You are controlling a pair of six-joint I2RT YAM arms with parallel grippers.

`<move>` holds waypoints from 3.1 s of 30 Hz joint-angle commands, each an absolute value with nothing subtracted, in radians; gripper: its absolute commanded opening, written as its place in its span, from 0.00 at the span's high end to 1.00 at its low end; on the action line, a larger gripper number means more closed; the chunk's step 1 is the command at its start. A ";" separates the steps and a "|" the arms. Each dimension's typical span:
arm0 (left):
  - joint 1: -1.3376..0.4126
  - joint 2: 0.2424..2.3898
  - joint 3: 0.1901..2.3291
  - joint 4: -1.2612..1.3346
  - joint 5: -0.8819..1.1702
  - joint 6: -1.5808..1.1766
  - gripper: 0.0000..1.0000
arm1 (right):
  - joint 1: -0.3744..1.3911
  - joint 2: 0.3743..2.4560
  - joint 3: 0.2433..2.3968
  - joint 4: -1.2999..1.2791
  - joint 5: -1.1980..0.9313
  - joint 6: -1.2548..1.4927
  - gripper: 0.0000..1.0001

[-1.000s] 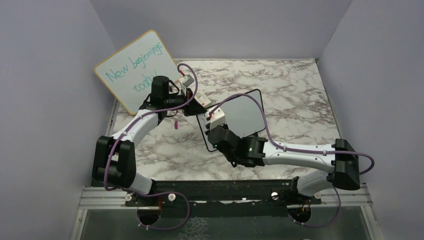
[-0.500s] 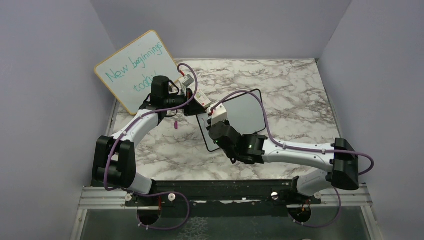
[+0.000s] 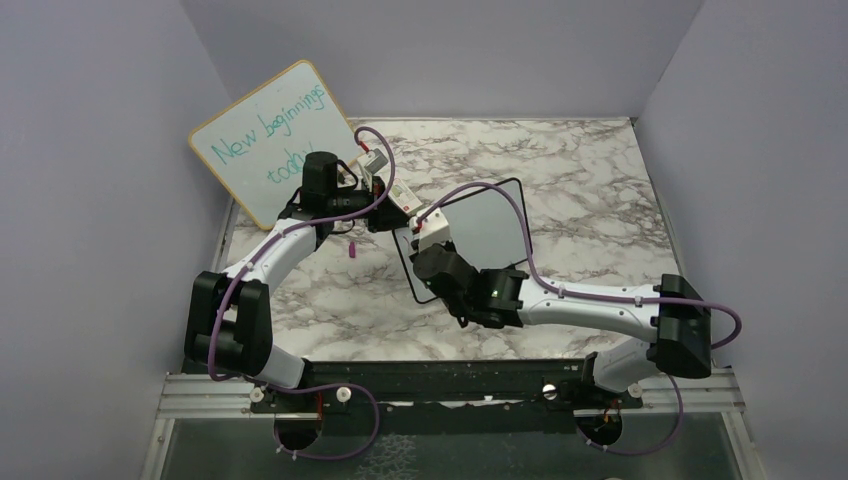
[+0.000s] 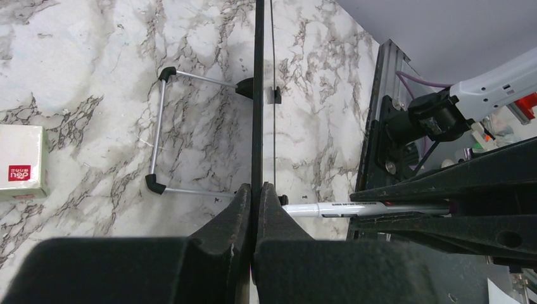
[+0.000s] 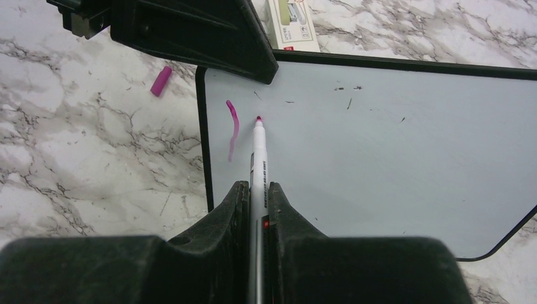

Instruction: Write a sentence on the whiteboard

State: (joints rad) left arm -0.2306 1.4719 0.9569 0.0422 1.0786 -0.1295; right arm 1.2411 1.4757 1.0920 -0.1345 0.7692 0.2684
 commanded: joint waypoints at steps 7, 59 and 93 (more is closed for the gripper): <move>-0.227 1.488 0.962 0.002 1.104 -0.121 1.00 | 1.233 1.510 1.117 -0.176 0.750 0.308 1.00; -0.227 1.494 0.963 0.002 1.103 -0.125 1.00 | 1.233 1.473 1.064 -0.284 0.768 0.386 1.00; -0.227 1.508 0.966 0.002 1.104 -0.132 1.00 | 1.233 1.428 1.025 -0.082 0.775 0.250 1.00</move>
